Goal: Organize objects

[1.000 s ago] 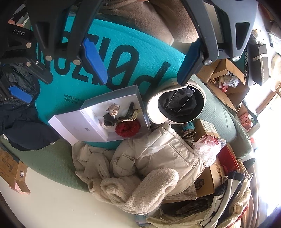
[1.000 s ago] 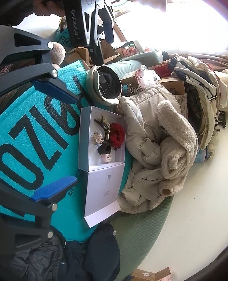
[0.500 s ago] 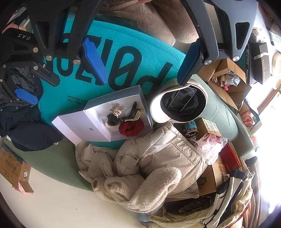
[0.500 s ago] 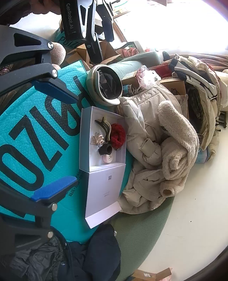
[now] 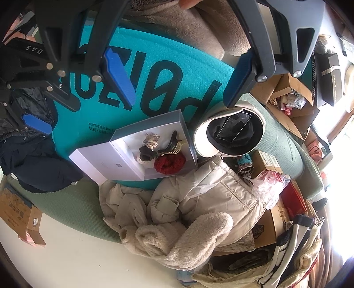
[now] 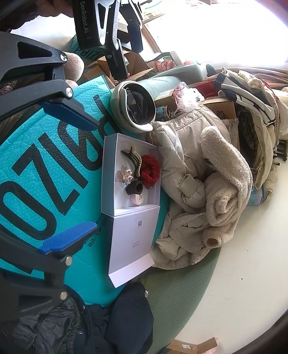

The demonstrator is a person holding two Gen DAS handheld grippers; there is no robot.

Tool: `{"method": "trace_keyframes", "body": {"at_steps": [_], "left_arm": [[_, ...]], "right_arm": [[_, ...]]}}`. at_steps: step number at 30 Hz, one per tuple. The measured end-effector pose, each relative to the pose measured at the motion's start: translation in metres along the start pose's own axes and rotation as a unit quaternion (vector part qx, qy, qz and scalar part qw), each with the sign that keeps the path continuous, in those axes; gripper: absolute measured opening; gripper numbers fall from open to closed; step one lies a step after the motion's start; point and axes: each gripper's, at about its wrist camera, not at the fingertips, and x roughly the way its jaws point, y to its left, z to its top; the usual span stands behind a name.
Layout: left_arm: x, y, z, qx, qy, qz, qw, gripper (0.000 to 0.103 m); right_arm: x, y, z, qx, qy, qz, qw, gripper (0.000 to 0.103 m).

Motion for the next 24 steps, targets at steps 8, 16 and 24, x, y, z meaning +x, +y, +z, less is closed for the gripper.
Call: {"method": "trace_keyframes", "body": {"at_steps": [8,16,24], "left_arm": [[0.0,0.001,0.0,-0.004,0.003,-0.002,1.0,0.081],[0.003,0.001,0.0,-0.006,0.01,-0.002,0.9999,0.081],[0.015,-0.001,-0.002,-0.005,0.019,-0.005,0.9998,0.081]], "right_arm": [[0.001,-0.001,0.0,-0.001,0.003,0.0,1.0,0.085],[0.005,-0.004,0.0,0.001,0.008,0.001,1.0,0.085],[0.012,-0.006,-0.002,0.004,0.015,0.0,1.0,0.085]]}}
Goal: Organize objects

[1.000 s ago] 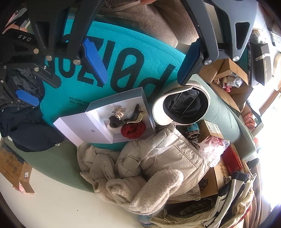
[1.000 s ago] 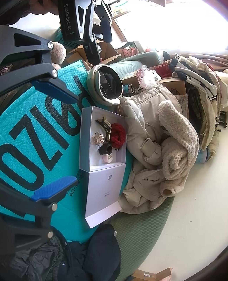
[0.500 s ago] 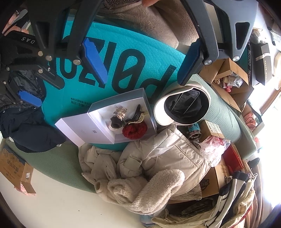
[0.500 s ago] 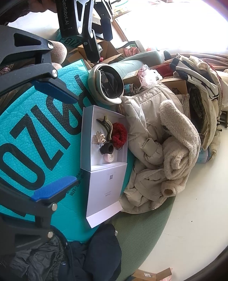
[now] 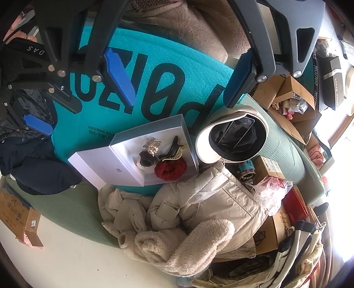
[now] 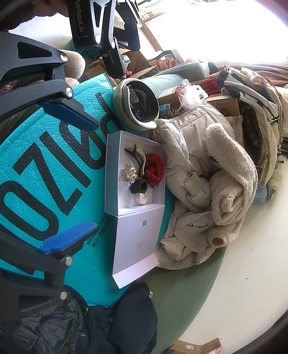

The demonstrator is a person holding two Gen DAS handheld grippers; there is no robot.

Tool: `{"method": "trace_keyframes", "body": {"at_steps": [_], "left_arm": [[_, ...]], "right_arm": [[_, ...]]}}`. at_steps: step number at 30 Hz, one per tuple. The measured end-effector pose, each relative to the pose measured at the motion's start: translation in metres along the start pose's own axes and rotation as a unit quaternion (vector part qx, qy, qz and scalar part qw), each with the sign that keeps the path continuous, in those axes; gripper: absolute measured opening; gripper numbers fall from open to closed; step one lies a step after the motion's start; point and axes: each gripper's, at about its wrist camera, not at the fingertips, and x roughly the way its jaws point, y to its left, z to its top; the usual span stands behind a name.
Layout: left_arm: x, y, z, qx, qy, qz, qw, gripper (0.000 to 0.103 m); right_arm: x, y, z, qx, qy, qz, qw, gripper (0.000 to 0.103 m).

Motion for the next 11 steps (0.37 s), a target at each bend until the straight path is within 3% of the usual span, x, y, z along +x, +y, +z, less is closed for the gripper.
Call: {"method": "trace_keyframes", "body": {"at_steps": [11], "left_arm": [[0.027,-0.009,0.0,0.016,0.005,0.006,0.9998,0.081]], "right_arm": [[0.022,-0.009,-0.007,0.008,0.023,-0.005,1.0,0.085]]}}
